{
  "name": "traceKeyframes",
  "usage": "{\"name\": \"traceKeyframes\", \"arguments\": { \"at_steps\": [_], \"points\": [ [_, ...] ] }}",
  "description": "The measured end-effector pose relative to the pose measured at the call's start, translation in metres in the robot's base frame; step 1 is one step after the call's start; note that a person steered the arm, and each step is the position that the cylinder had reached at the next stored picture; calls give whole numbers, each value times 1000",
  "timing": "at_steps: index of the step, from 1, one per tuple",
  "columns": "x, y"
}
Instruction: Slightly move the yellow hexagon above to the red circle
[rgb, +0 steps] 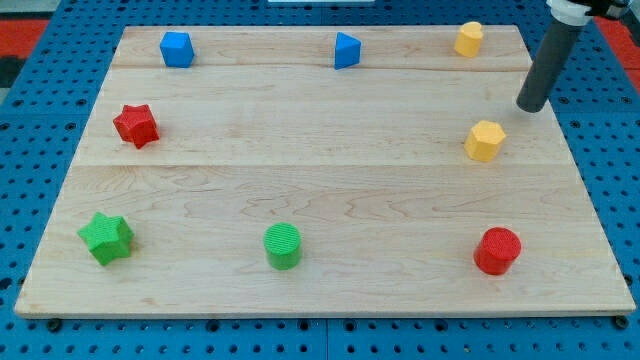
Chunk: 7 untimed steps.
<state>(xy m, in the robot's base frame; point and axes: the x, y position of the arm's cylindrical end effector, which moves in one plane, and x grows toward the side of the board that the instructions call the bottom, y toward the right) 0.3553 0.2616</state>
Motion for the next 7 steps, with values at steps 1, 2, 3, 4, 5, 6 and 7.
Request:
{"name": "traceKeyframes", "arguments": {
  "at_steps": [1,2,3,4,5,6,7],
  "points": [
    [0,31],
    [1,82],
    [36,79],
    [96,54],
    [113,-5],
    [91,-30],
    [79,-37]
  ]
}}
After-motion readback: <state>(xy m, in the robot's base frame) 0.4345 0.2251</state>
